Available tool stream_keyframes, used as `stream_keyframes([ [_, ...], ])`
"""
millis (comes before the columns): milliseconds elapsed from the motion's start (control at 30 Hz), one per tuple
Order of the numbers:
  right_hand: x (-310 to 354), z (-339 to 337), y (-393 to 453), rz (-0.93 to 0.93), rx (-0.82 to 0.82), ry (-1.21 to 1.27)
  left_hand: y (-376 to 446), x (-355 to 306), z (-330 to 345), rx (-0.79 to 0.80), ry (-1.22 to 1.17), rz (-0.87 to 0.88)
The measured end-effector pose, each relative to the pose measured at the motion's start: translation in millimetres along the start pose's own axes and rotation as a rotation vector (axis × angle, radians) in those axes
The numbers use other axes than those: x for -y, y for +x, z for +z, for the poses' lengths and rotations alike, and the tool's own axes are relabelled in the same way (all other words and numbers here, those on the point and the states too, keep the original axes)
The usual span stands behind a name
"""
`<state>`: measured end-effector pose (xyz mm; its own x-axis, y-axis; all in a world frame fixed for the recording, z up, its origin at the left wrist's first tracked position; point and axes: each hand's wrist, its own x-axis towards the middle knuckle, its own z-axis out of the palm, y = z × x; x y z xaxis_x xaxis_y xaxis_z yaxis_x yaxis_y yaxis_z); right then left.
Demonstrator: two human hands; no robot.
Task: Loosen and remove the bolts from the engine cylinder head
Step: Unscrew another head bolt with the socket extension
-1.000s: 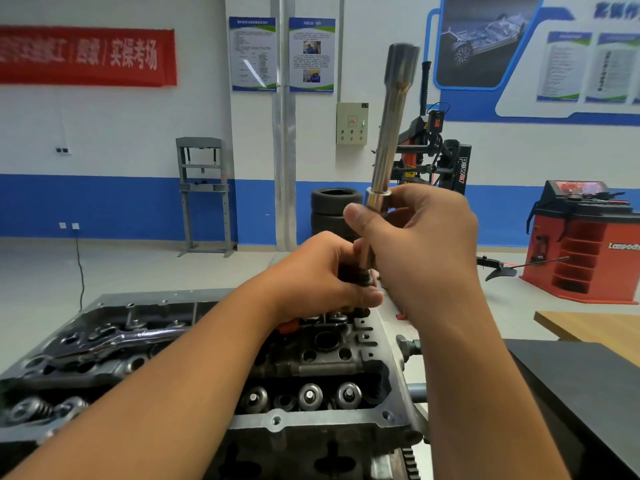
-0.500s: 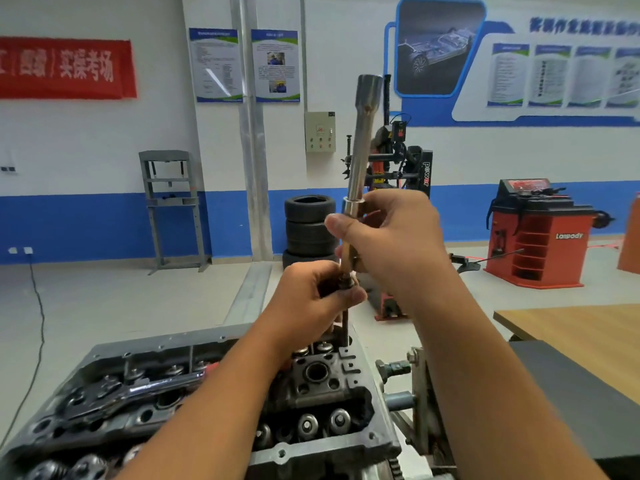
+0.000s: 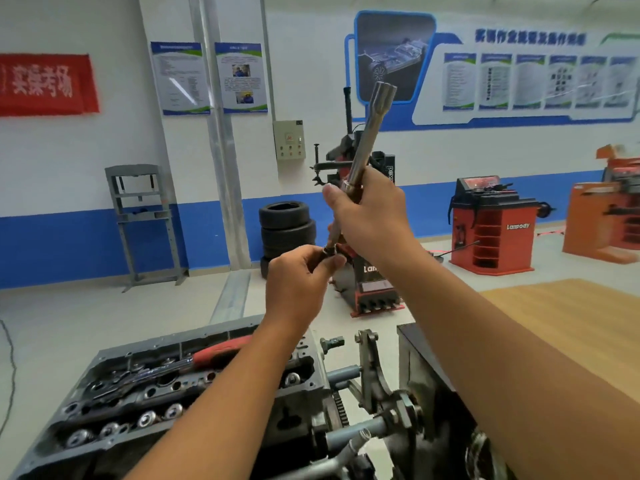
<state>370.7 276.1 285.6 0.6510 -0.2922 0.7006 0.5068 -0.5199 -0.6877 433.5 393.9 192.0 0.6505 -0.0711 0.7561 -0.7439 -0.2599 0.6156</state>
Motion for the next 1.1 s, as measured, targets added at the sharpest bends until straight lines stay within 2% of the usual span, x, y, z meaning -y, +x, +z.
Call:
stream_keyframes([
  [67, 0.7, -20.0, -6.3, 0.063, -0.043, 0.071, -10.5, -20.7, 15.2, 0.032, 0.022, 0.018],
  [167, -5.7, -52.9, -23.1, 0.195, -0.155, 0.281, -31.5, -56.6, 47.6, 0.092, 0.158, 0.142],
  [333, -35.3, -134.2, -58.7, 0.356, -0.431, 0.541, -84.3, -112.8, 119.9, 0.25, 0.058, 0.184],
  [433, -57.0, -190.6, -87.8, 0.431, -0.659, 0.652, -120.2, -139.5, 164.7, 0.317, 0.061, 0.215],
  [633, -106.1, -310.1, -154.0, 0.533, -1.018, 0.64, -190.6, -193.3, 264.1, 0.638, 0.122, 0.249],
  [733, -118.4, -374.3, -184.0, 0.513, -1.192, 0.64, -221.8, -210.9, 306.4, 0.843, 0.16, 0.178],
  [800, -126.5, -414.5, -204.7, 0.519, -1.291, 0.62, -239.6, -213.1, 329.4, 0.923, 0.207, 0.088],
  [933, -152.5, -465.5, -246.0, 0.642, -1.332, 0.556, -263.0, -217.8, 369.5, 0.942, 0.184, -0.046],
  [1100, -193.4, -473.0, -272.7, 0.824, -1.273, 0.557, -263.6, -224.3, 427.4, 0.868, 0.142, -0.217],
])
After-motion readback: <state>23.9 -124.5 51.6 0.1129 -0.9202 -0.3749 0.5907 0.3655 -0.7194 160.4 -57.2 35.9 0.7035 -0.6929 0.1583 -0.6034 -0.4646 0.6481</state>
